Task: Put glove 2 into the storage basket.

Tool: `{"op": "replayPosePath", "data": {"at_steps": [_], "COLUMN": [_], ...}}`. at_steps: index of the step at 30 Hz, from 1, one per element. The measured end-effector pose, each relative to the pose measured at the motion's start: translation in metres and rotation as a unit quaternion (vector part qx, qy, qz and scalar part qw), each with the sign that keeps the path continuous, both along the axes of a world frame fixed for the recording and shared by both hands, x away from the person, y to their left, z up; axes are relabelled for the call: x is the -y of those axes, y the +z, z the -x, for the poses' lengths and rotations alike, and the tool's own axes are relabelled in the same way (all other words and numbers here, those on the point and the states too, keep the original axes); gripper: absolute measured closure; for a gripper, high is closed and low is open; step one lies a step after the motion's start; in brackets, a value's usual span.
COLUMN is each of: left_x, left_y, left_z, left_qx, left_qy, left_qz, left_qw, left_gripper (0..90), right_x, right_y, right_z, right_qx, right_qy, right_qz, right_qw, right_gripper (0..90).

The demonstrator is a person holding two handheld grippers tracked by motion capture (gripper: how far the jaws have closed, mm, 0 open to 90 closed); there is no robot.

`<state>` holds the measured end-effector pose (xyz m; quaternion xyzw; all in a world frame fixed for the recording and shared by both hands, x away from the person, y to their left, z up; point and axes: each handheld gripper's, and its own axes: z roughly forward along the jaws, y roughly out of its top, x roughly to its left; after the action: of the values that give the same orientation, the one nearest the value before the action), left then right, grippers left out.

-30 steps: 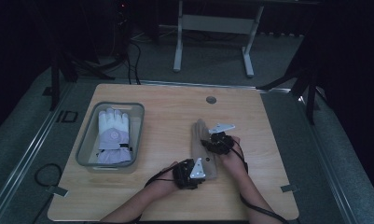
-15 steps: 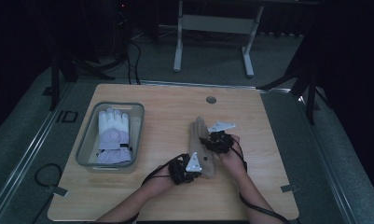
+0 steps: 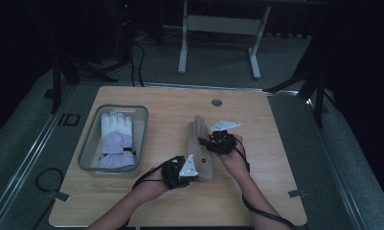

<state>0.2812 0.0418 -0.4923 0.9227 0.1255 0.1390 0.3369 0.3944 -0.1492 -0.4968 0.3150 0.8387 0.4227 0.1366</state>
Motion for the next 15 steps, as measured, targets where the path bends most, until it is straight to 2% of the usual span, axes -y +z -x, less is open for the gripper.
{"op": "replayPosePath", "data": {"at_steps": [2,10,15], "left_x": [-0.004,-0.022,-0.039], "left_y": [0.003,0.016,0.026], "left_z": [0.002,0.006,0.007], "left_qx": [0.008,0.015,0.027], "left_qy": [0.001,0.005,0.022], "left_qz": [-0.005,-0.016,-0.023], "left_qw": [1.0,0.9998,0.9991], "left_gripper": [82.8,82.7,82.7], "right_x": [-0.007,-0.03,-0.053], "right_y": [0.005,0.017,0.033], "right_z": [0.0,0.0,-0.005], "right_qx": [0.004,0.012,0.017], "right_qy": [0.005,0.019,0.036], "right_qz": [0.0,0.001,-0.01], "right_qw": [1.0,0.9997,0.9991], "right_gripper": [73.0,73.0,73.0]}}
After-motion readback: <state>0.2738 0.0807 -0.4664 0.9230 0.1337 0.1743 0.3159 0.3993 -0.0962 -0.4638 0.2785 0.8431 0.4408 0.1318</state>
